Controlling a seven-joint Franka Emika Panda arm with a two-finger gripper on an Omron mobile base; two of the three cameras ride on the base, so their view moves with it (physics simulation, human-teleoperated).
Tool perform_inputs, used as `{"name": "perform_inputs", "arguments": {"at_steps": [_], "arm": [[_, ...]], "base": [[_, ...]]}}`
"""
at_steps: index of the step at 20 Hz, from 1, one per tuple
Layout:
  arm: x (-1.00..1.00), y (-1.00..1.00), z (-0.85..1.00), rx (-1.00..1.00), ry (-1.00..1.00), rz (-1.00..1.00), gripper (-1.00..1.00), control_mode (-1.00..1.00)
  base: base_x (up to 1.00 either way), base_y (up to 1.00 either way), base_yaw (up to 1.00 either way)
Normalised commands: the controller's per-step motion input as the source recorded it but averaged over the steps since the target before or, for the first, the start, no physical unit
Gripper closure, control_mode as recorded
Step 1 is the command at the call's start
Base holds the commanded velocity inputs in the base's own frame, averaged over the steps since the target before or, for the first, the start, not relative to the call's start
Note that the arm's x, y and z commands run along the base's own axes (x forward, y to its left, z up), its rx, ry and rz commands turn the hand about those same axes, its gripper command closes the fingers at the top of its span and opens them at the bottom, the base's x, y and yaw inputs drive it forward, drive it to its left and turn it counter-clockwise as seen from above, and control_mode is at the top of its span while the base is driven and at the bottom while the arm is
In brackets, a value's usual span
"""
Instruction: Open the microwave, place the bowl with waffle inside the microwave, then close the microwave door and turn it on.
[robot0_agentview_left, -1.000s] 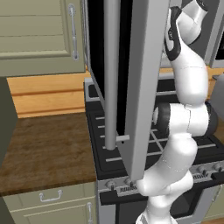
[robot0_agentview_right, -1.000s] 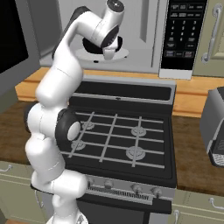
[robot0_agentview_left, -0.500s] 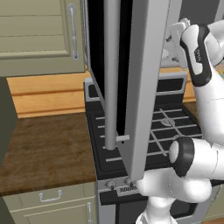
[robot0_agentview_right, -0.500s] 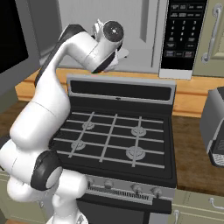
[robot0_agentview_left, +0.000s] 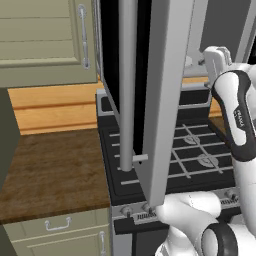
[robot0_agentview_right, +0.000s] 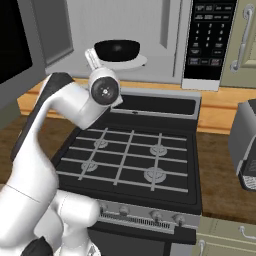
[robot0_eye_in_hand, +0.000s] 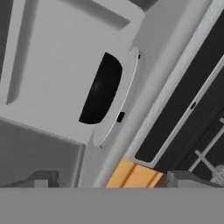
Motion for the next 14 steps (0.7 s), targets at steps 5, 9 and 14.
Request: {"name": "perform_inputs", "arguments": {"at_steps": [5,9,14], "arm": [[-0.24,0.21,-0.35,-0.22,-0.13,0.1,-1.0,-1.0],[0.0,0.32,-0.42,-0.18,-0.12,0.08,-1.0,-1.0],[-0.19,0.46,-0.52,-0.25,-0.13,0.01,-1.0,-1.0]], "base": [[0.0,0.0,0.0],[0.0,0.0,0.0],[0.0,0.0,0.0]]}}
